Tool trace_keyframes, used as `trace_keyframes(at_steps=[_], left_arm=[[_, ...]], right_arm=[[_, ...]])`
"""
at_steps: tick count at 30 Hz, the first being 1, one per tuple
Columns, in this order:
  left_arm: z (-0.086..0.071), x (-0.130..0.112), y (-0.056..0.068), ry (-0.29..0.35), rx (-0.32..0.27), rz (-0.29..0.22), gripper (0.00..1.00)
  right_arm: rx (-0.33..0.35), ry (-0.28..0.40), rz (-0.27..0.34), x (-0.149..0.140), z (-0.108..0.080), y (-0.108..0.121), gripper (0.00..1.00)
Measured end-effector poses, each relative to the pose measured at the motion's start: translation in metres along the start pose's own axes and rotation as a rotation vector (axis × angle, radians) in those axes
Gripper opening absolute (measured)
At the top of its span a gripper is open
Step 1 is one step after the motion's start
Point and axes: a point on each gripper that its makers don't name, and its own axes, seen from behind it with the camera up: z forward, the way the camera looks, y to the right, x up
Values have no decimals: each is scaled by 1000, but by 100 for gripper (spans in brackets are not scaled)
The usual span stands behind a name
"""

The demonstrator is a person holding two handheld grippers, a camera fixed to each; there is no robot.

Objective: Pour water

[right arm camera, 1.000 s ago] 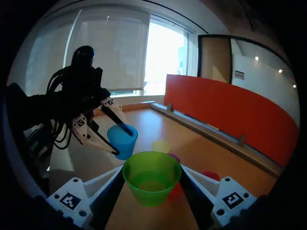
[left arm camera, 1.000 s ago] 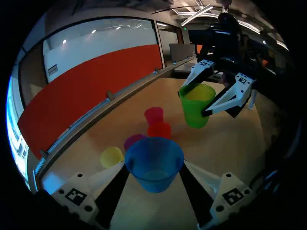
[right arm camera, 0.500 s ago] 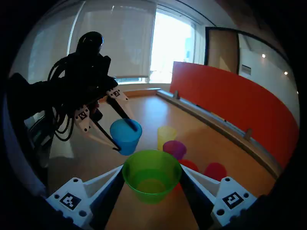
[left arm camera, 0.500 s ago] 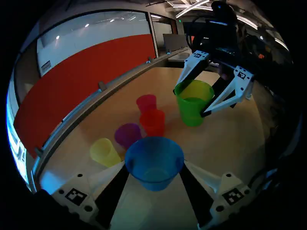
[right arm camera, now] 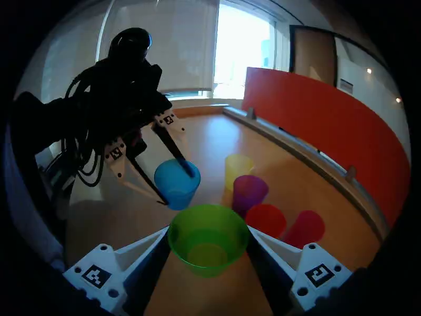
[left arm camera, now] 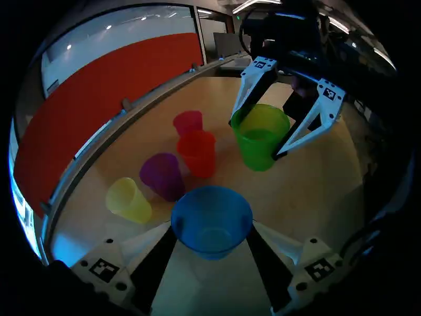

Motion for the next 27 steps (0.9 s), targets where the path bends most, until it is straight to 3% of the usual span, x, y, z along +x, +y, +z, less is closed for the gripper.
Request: trace_keyframes(at_steps=[17, 27], left_arm=[[23, -6, 4, -23, -44, -15, 86], [30, -9, -1, -18, -53, -34, 86]], right_arm=[[11, -55, 0, -21, 18, 2, 93], [20, -78, 7, -34, 30, 3, 93]])
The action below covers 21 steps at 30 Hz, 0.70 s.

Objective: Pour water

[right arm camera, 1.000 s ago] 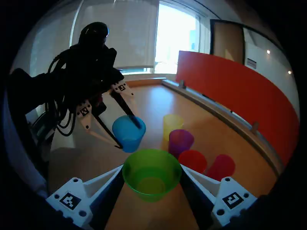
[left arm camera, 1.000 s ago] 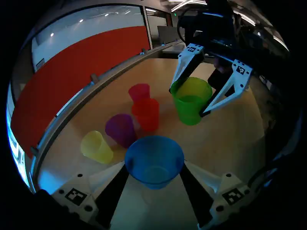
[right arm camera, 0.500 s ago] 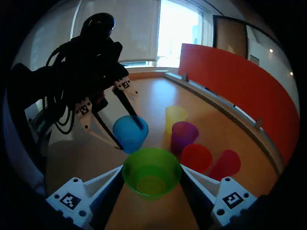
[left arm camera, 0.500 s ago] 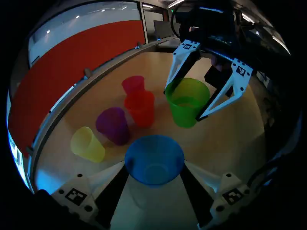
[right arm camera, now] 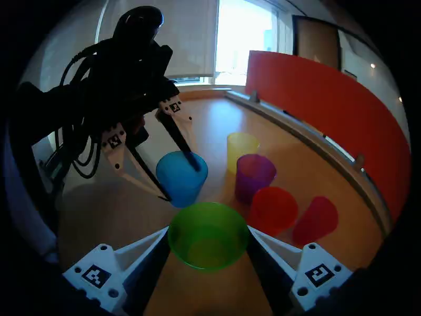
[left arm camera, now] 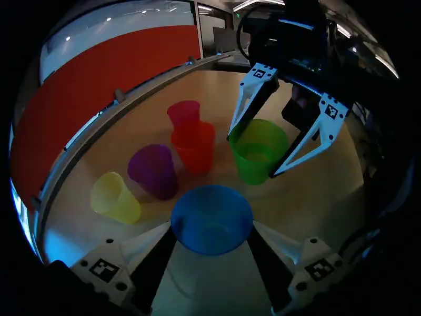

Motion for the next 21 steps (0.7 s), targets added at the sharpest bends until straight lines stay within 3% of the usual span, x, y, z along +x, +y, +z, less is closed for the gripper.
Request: trace_keyframes(at_steps=[21], left_arm=[[2, -18, 1, 8, -11, -41, 86]], right_arm=[[10, -27, 12, -20, 17, -7, 93]])
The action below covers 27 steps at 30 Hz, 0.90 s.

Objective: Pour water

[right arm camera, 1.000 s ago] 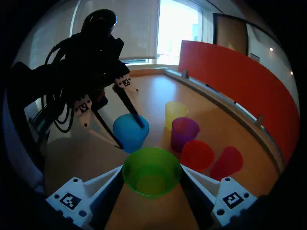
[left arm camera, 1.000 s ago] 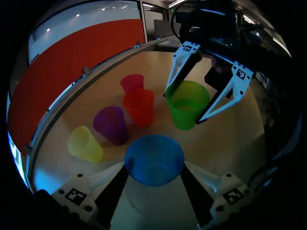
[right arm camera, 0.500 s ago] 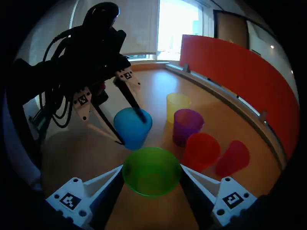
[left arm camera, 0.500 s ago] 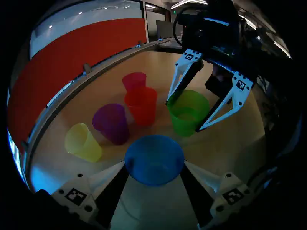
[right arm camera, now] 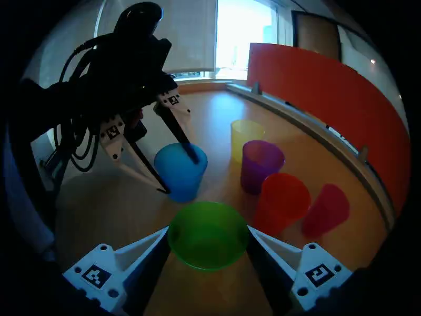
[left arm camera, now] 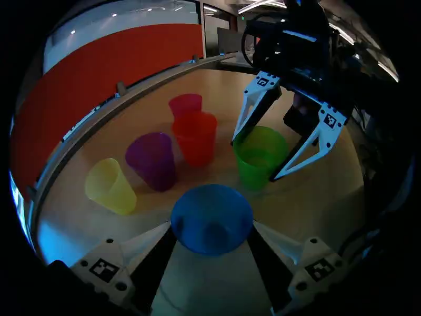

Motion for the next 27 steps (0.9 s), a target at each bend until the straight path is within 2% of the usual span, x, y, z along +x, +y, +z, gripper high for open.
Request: trace_keyframes(at_steps=[17, 21, 27], left_arm=[[3, -13, 3, -16, -3, -9, 86], [2, -18, 2, -32, 3, -10, 87], [-1, -27, 2, -55, 14, -14, 88]], right_arm=[[-7, -14, 22, -11, -2, 0, 96], [-10, -32, 23, -17, -3, -1, 100], [-22, -40, 22, -23, -7, -1, 100]])
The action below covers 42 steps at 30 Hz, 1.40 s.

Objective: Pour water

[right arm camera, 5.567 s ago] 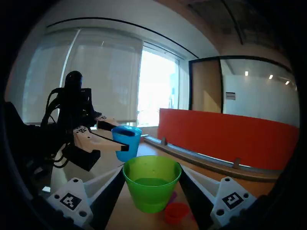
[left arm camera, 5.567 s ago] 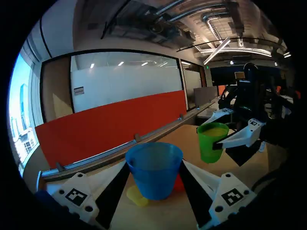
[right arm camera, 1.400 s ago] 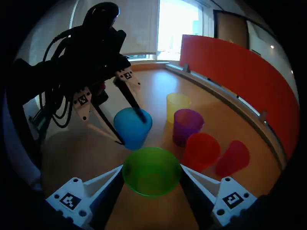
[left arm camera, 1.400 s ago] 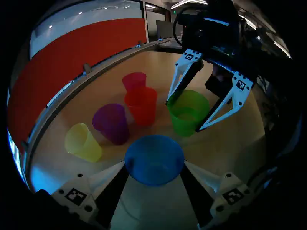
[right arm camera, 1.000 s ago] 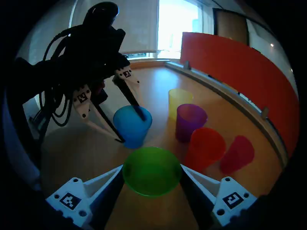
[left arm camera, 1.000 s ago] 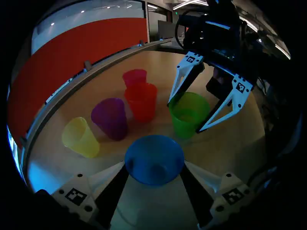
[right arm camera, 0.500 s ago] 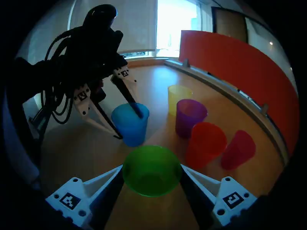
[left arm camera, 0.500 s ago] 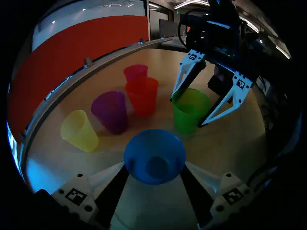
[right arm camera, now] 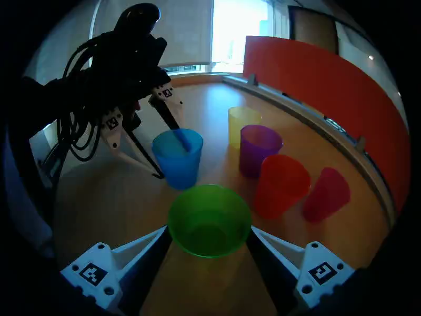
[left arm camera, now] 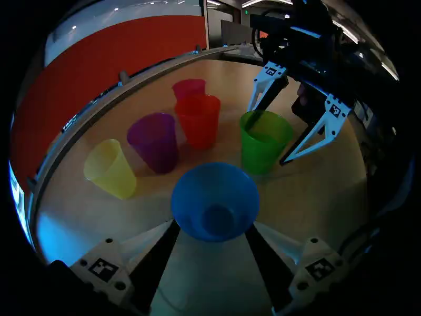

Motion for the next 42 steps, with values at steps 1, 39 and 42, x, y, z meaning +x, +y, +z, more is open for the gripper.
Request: trace_keyframes(at_steps=[1, 39, 42], left_arm=[[-1, -1, 0, -1, 2, -1, 88], [-81, -28, -19, 136, 235, -206, 100], [-88, -28, -22, 161, 263, -224, 100]], right_arm=[[-2, 0, 2, -1, -1, 0, 100], [-203, 39, 60, -22, -68, 14, 100], [-235, 49, 74, -23, -74, 19, 100]])
